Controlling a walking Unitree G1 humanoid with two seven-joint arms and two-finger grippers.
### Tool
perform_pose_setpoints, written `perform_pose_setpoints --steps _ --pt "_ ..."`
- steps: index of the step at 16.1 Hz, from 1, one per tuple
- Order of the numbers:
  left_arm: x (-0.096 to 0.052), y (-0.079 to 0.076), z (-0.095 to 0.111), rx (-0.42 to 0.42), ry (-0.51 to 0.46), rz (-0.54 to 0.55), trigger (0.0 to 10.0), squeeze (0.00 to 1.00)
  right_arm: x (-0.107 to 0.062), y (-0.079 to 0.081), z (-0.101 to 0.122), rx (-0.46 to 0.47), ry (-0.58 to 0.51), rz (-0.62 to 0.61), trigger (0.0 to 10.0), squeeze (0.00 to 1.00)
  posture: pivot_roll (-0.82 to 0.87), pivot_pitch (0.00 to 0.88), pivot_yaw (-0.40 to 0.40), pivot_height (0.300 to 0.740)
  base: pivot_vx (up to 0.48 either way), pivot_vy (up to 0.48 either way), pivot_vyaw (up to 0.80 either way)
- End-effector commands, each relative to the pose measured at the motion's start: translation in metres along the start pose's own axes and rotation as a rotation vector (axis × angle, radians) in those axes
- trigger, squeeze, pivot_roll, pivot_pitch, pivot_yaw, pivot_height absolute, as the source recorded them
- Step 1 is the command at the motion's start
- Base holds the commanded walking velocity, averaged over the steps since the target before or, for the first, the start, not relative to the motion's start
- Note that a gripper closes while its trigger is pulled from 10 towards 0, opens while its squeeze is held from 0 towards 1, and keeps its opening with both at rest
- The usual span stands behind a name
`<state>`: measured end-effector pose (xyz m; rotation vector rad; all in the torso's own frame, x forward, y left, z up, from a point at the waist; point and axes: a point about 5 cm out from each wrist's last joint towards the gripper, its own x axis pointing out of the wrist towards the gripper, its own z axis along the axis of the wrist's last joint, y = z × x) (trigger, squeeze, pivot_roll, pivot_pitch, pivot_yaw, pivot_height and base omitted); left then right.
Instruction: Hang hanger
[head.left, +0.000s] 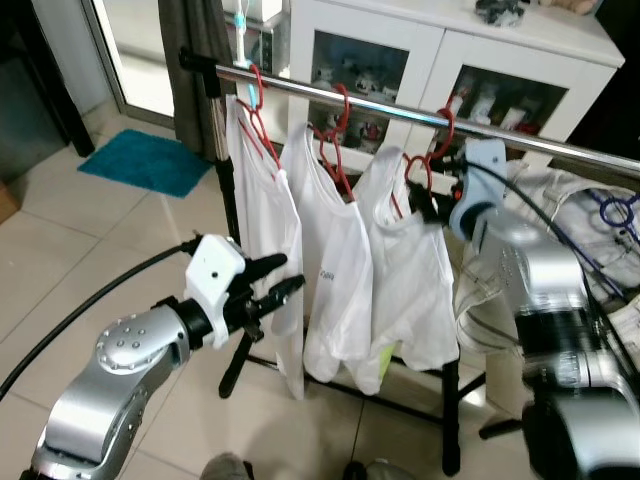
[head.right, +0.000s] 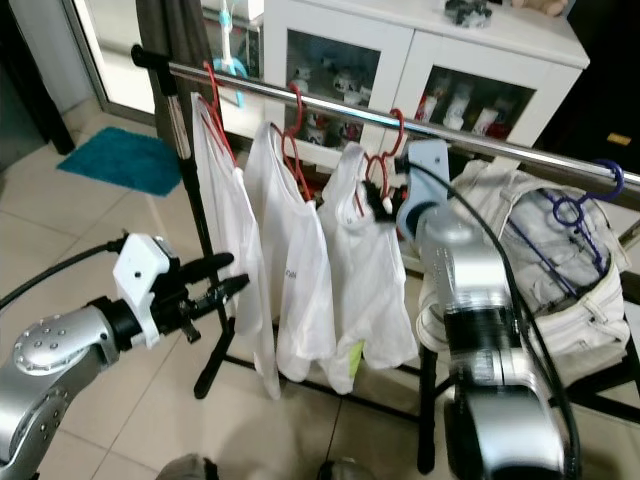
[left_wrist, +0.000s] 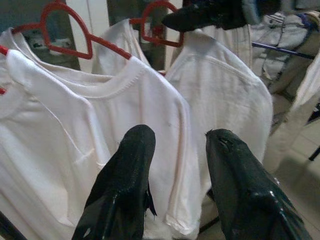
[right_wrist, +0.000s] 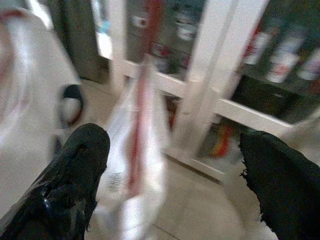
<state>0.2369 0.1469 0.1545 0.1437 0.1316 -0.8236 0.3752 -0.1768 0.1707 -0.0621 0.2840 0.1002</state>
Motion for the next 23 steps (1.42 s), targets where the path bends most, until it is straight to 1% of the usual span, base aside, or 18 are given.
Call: perform_pose_setpoints --steps 1,3,6,7,8,9,12,16,23 --pt "0.0 -0.005 0.003 0.002 -0.004 -0.032 10.0 0.0 0.004 -0.01 0.003 0.012 -0.006 -0.045 10.0 0.0 0.12 0.073 -0.066 0.74 0.0 0.0 0.0" --pt "0.002 -0.003 0.005 0.002 -0.009 -0.037 10.0 0.0 0.012 -0.011 0.01 0.073 0.007 0.0 10.0 0.0 0.12 0.069 -0.066 0.74 0.0 0.0 0.0" --pt "0.003 -0.001 0.006 0.008 -0.004 -0.047 10.0 0.0 0.02 -0.01 0.015 0.072 0.036 0.039 10.0 0.0 0.12 0.068 -0.069 0.74 0.0 0.0 0.0" --pt "0.001 0.0 0.007 0.014 0.004 -0.057 10.0 0.0 0.023 -0.011 0.022 0.076 0.051 0.047 0.6 0.0 0.13 0.069 -0.075 0.74 0.0 0.0 0.0" --pt "0.001 0.0 0.007 0.015 0.007 -0.059 10.0 0.0 0.024 -0.011 0.024 0.079 0.052 0.047 0.6 0.0 0.13 0.069 -0.075 0.74 0.0 0.0 0.0" --pt "0.0 0.0 0.006 0.016 0.015 -0.064 10.0 0.0 0.025 -0.013 0.026 0.086 0.06 0.056 0.0 0.0 0.13 0.067 -0.078 0.74 0.0 0.0 0.0" --pt "-0.002 -0.001 0.004 0.016 0.03 -0.078 10.0 0.0 0.025 -0.015 0.028 0.084 0.083 0.074 0.0 0.0 0.13 0.065 -0.077 0.74 0.0 0.0 0.0" --pt "0.0 -0.003 0.004 0.017 0.038 -0.099 10.0 0.0 0.026 -0.018 0.022 0.077 0.125 0.085 0.0 0.0 0.12 0.056 -0.077 0.74 0.0 0.0 0.0" --pt "0.0 -0.002 0.004 0.018 0.043 -0.107 10.0 0.0 0.025 -0.021 0.016 0.083 0.143 0.087 0.0 0.0 0.12 0.059 -0.071 0.74 0.0 0.0 0.0"
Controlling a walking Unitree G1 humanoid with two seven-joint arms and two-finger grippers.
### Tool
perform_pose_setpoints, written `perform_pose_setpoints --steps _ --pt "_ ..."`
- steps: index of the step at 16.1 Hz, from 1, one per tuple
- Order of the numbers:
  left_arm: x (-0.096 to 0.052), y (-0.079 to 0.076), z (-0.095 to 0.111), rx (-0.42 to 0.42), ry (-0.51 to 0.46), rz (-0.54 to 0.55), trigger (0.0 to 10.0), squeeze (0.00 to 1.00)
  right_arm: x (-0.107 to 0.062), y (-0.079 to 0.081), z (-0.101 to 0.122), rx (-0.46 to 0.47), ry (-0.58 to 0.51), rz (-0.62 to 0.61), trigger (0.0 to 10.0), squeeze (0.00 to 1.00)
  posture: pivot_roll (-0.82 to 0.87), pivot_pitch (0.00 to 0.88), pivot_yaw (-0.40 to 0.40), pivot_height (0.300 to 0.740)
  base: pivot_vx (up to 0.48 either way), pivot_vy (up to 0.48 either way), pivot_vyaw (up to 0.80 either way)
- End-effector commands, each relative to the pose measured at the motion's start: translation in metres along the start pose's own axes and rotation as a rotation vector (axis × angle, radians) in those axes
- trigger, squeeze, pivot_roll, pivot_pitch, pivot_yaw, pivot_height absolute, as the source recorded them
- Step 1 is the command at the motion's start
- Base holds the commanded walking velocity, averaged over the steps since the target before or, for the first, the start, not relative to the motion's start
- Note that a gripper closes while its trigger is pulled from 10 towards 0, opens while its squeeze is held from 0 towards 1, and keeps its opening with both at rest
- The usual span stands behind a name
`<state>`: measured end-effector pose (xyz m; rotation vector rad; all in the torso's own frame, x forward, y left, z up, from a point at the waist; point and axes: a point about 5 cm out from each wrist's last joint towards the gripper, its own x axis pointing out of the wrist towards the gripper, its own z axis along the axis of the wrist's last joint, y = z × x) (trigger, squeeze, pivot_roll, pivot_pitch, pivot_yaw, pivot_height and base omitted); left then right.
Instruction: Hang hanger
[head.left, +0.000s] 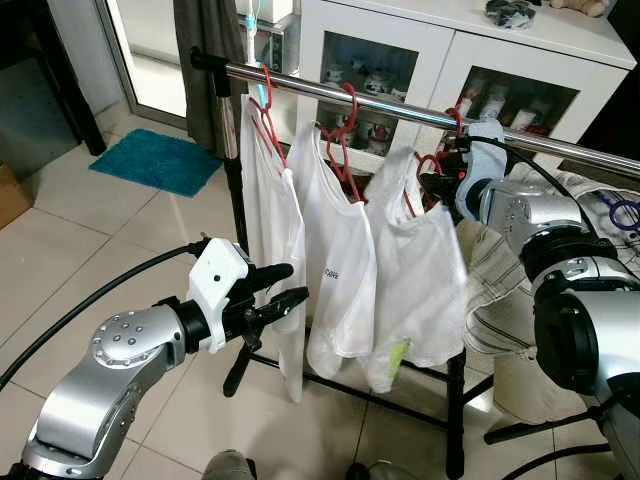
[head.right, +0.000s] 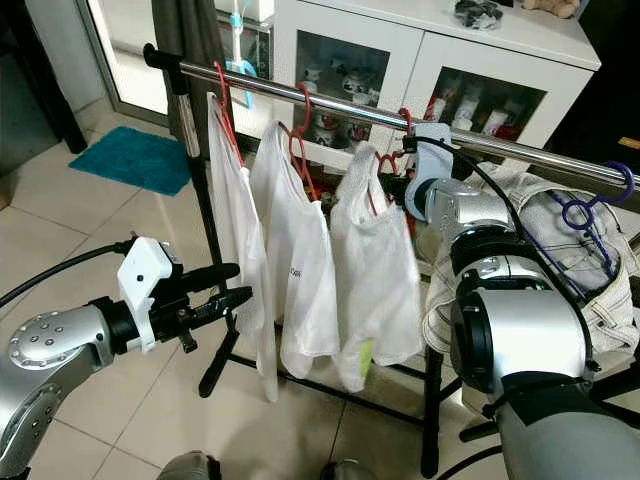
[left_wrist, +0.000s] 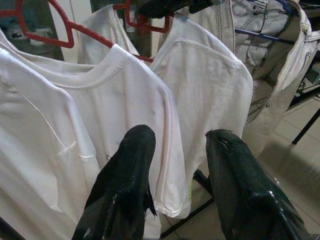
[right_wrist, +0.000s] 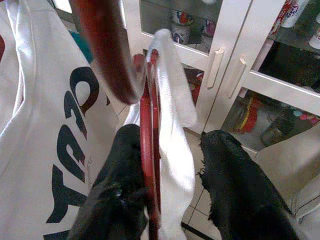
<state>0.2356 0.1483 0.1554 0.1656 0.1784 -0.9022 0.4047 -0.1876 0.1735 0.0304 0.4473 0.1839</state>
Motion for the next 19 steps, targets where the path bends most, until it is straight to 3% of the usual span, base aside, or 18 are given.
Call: perform_pose_setpoints --steps 1,11,15,18,19 --pt "0.002 -0.002 0.004 0.014 -0.001 -0.024 10.0 0.0 -0.003 -0.006 0.007 -0.008 -0.015 -0.013 0.0 0.0 0.12 0.056 -0.07 0.74 0.0 0.0 0.0" --pt "0.002 0.001 0.005 0.03 0.001 -0.02 10.0 0.0 -0.003 -0.002 0.012 -0.021 -0.037 0.015 0.0 0.0 0.11 0.045 -0.061 0.74 0.0 0.0 0.0" --pt "0.006 0.001 0.006 0.025 -0.017 -0.019 10.0 0.0 -0.005 -0.003 0.015 0.015 -0.057 0.048 0.0 0.0 0.1 0.039 -0.057 0.74 0.0 0.0 0.0" --pt "0.01 0.007 0.002 -0.025 0.002 0.061 10.0 0.0 -0.007 -0.004 0.021 0.021 -0.089 0.055 0.0 0.0 0.1 0.037 -0.052 0.74 0.0 0.0 0.0" --pt "0.014 0.01 0.0 -0.056 0.007 0.142 10.0 0.0 -0.011 -0.007 0.024 -0.004 -0.116 0.046 0.0 0.0 0.1 0.04 -0.043 0.74 0.0 0.0 0.0"
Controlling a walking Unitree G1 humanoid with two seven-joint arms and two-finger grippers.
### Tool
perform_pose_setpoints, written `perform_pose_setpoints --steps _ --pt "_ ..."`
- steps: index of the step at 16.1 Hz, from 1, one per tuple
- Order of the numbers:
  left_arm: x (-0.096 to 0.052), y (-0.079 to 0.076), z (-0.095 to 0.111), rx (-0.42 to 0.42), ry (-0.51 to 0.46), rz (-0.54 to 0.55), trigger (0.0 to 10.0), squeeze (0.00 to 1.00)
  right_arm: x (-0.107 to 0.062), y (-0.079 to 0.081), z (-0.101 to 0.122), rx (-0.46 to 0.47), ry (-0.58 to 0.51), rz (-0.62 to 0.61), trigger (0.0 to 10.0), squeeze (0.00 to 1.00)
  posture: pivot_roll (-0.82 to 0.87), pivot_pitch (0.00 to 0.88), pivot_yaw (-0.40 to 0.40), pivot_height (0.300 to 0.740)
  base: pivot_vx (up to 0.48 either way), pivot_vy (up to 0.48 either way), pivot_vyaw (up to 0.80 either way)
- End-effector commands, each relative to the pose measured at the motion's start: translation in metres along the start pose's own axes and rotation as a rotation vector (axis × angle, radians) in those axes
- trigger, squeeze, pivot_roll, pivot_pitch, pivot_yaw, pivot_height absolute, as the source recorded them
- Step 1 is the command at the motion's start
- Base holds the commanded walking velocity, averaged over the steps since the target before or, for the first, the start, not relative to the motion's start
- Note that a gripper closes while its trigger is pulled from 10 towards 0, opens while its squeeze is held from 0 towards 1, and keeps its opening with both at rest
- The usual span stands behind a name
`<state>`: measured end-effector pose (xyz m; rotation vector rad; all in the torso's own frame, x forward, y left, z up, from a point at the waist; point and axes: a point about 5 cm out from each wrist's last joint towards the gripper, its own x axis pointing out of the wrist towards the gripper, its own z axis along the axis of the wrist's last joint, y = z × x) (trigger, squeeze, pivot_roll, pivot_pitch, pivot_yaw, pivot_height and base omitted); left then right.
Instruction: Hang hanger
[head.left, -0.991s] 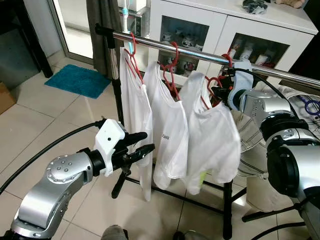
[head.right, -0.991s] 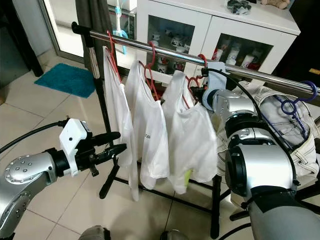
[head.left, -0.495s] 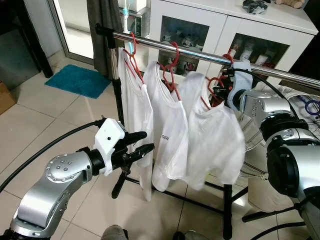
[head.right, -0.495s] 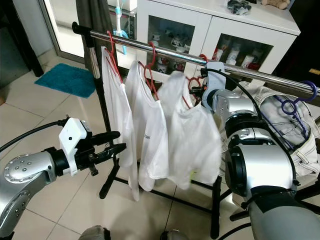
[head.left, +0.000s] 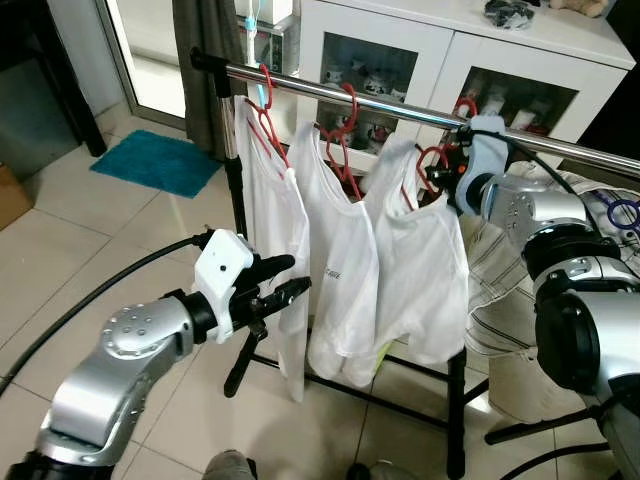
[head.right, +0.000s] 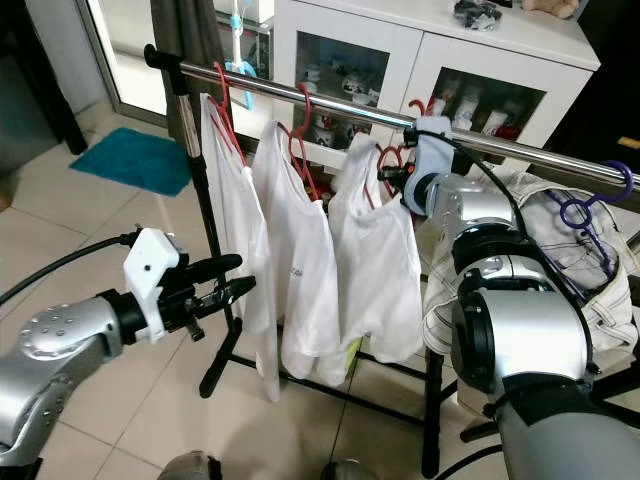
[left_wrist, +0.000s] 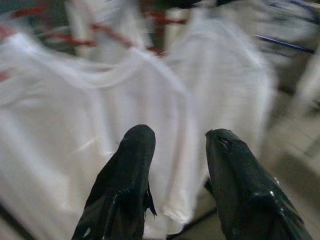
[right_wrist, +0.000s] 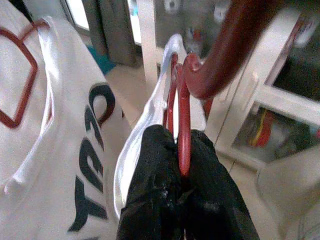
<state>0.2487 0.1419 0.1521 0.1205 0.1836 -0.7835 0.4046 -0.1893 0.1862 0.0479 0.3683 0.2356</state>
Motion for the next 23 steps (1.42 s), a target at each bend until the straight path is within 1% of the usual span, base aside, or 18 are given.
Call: perform_pose_setpoints --steps 1,2,3,4,5,6,7,8,9,11,12,15,17,18,19,20,21,23 --pt "0.003 0.004 -0.001 0.029 0.009 0.078 10.0 0.0 -0.01 -0.007 0.012 -0.017 -0.066 -0.012 0.0 0.0 0.1 0.041 -0.043 0.74 0.0 0.0 0.0" --pt "0.003 0.004 -0.001 0.048 0.002 0.096 10.0 0.0 -0.012 -0.006 0.009 -0.017 -0.073 -0.01 0.0 0.0 0.09 0.043 -0.041 0.74 0.0 0.0 0.0" --pt "0.003 0.005 -0.002 0.071 -0.021 0.134 10.0 0.0 -0.022 -0.001 0.002 -0.019 -0.105 0.005 0.0 0.0 0.09 0.048 -0.04 0.74 0.0 0.0 0.0" --pt "0.003 0.005 -0.003 0.073 -0.022 0.147 10.0 0.0 -0.026 0.001 -0.003 -0.016 -0.109 0.003 0.0 0.0 0.09 0.051 -0.038 0.74 0.0 0.0 0.0" --pt "0.002 0.005 -0.006 0.066 -0.019 0.161 10.0 0.0 -0.036 0.006 -0.013 -0.028 -0.142 -0.004 0.0 0.0 0.08 0.055 -0.035 0.74 0.0 0.0 0.0" --pt "0.002 0.004 -0.007 0.062 -0.014 0.164 10.0 0.0 -0.042 0.008 -0.018 -0.028 -0.148 -0.011 0.0 0.0 0.08 0.059 -0.035 0.74 0.0 0.0 0.0" --pt "0.001 0.0 -0.01 0.042 -0.005 0.165 10.0 0.0 -0.059 0.014 -0.037 -0.023 -0.16 -0.033 0.0 0.0 0.07 0.066 -0.031 0.74 0.0 0.0 0.0" --pt "0.0 -0.001 -0.013 0.037 -0.005 0.178 10.0 0.0 -0.071 0.02 -0.05 -0.016 -0.168 -0.045 0.0 0.0 0.07 0.07 -0.031 0.74 0.0 0.0 0.0" --pt "0.0 -0.002 -0.014 0.034 -0.006 0.183 10.0 0.0 -0.076 0.022 -0.056 -0.008 -0.172 -0.051 0.0 0.0 0.07 0.07 -0.031 0.74 0.0 0.0 0.0" --pt "-0.002 -0.006 -0.021 0.022 0.002 0.196 10.0 0.0 -0.094 0.028 -0.081 0.04 -0.193 -0.112 0.0 0.0 0.06 0.077 -0.034 0.74 0.0 0.0 0.0" --pt "-0.003 -0.007 -0.022 0.022 0.003 0.195 10.0 0.0 -0.105 0.033 -0.093 0.081 -0.195 -0.139 0.0 0.0 0.06 0.079 -0.034 0.74 0.0 0.0 0.0" --pt "-0.002 -0.008 -0.02 0.022 -0.003 0.193 10.0 0.0 -0.121 0.045 -0.114 0.108 -0.143 -0.148 0.0 0.0 0.06 0.079 -0.029 0.74 0.0 0.0 0.0" --pt "-0.002 -0.009 -0.019 0.022 -0.007 0.189 10.0 0.0 -0.128 0.047 -0.118 0.129 -0.145 -0.161 0.0 0.0 0.05 0.08 -0.025 0.74 0.0 0.0 0.0" --pt "-0.002 -0.009 -0.019 0.021 -0.008 0.187 10.0 0.0 -0.131 0.048 -0.12 0.137 -0.139 -0.169 0.8 0.0 0.05 0.079 -0.021 0.74 0.0 0.0 0.0" --pt "-0.002 -0.011 -0.019 0.018 -0.009 0.177 10.0 0.0 -0.135 0.05 -0.122 0.145 -0.143 -0.175 1.3 0.0 0.05 0.08 -0.015 0.74 0.0 0.0 0.0" --pt "-0.001 -0.012 -0.019 0.015 -0.01 0.167 10.0 0.0 -0.137 0.053 -0.125 0.163 -0.133 -0.176 0.1 0.0 0.05 0.08 -0.014 0.74 -0.262 0.0 0.0" --pt "-0.001 -0.013 -0.019 0.014 -0.011 0.165 10.0 0.0 -0.137 0.054 -0.125 0.181 -0.137 -0.179 0.0 0.0 0.05 0.08 -0.014 0.74 -0.274 0.0 0.0" --pt "-0.001 -0.012 -0.018 0.015 -0.011 0.165 10.0 0.0 -0.137 0.056 -0.124 0.184 -0.137 -0.178 0.0 0.0 0.05 0.081 -0.015 0.74 -0.311 0.0 -0.58"
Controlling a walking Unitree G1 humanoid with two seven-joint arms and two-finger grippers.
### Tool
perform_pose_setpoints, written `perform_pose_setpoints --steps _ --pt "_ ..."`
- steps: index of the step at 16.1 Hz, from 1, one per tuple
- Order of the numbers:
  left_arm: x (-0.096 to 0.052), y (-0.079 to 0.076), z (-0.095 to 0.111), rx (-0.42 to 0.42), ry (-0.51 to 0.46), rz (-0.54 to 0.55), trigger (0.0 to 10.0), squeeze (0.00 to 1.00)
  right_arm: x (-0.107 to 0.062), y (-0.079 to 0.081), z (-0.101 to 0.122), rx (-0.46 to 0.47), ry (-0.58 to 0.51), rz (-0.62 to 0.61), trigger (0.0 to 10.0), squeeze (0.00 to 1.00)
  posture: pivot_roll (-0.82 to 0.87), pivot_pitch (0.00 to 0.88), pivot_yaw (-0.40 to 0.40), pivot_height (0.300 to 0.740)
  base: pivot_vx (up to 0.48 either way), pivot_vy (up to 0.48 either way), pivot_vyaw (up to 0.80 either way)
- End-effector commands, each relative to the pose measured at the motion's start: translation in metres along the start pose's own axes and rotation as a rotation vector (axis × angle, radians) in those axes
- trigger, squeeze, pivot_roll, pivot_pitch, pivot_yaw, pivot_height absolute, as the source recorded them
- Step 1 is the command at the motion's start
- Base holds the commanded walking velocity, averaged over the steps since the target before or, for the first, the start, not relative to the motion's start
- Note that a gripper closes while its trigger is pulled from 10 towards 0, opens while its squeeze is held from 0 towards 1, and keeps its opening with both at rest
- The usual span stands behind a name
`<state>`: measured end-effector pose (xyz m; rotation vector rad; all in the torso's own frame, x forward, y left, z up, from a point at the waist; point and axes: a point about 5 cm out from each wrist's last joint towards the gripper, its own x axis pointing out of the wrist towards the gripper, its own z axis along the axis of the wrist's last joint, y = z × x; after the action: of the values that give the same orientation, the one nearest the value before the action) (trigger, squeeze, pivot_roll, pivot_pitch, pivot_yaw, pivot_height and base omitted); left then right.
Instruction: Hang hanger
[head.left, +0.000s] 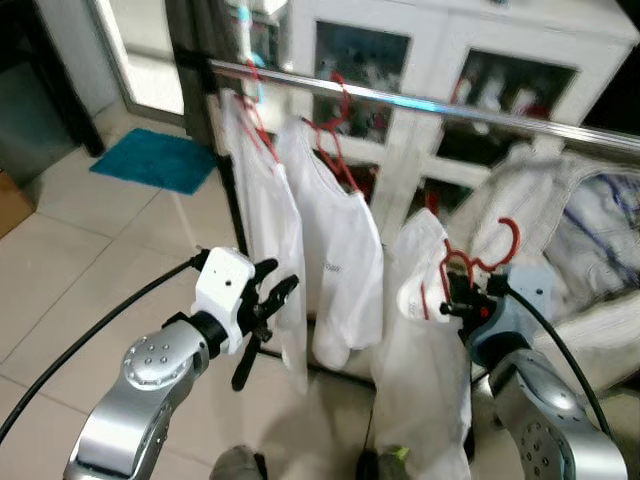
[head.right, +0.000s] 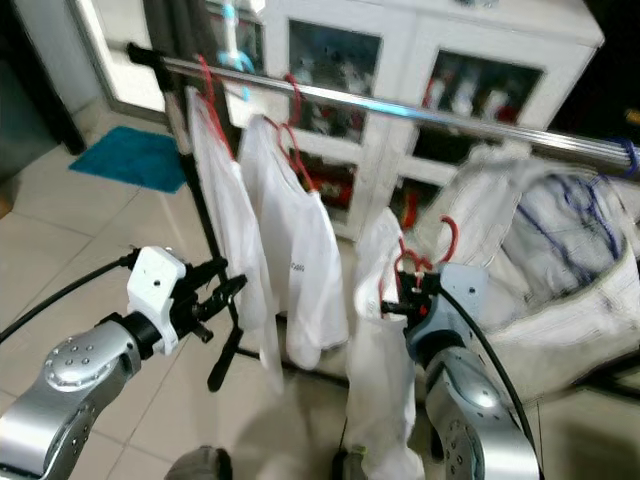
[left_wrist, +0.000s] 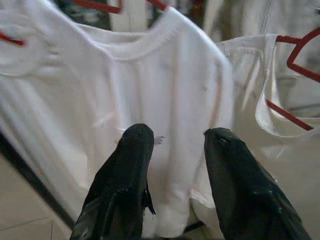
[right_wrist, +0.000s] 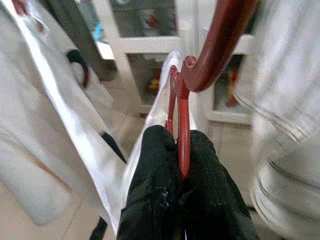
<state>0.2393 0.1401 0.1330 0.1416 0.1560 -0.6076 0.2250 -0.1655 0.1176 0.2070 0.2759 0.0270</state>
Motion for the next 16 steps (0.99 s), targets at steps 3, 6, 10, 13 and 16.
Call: perform_pose_setpoints --steps 3,6,10,13,16 --pt "-0.002 -0.003 0.001 0.003 0.001 -0.016 10.0 0.0 -0.004 0.005 0.005 0.013 -0.017 0.005 0.0 0.0 0.05 0.082 -0.018 0.74 -0.317 0.0 -0.8" --pt "-0.002 -0.003 0.001 0.006 0.004 -0.019 10.0 0.0 -0.005 0.009 0.003 0.02 -0.006 0.014 0.0 0.0 0.05 0.082 -0.017 0.74 -0.319 0.0 -0.8" --pt "-0.003 -0.002 0.002 0.009 0.007 -0.021 10.0 0.0 -0.003 0.013 0.003 -0.005 0.006 0.066 3.3 0.0 0.05 0.088 -0.016 0.74 -0.318 0.0 -0.13" --pt "-0.003 -0.002 0.001 0.006 0.01 -0.015 10.0 0.0 0.0 0.014 0.006 0.004 0.003 0.084 3.4 0.0 0.06 0.084 -0.023 0.74 -0.316 0.0 0.0" --pt "-0.005 -0.004 0.002 0.022 0.014 -0.047 10.0 0.0 -0.002 0.013 -0.004 0.041 0.023 0.083 3.3 0.0 0.08 0.053 -0.012 0.74 -0.314 0.0 0.0"
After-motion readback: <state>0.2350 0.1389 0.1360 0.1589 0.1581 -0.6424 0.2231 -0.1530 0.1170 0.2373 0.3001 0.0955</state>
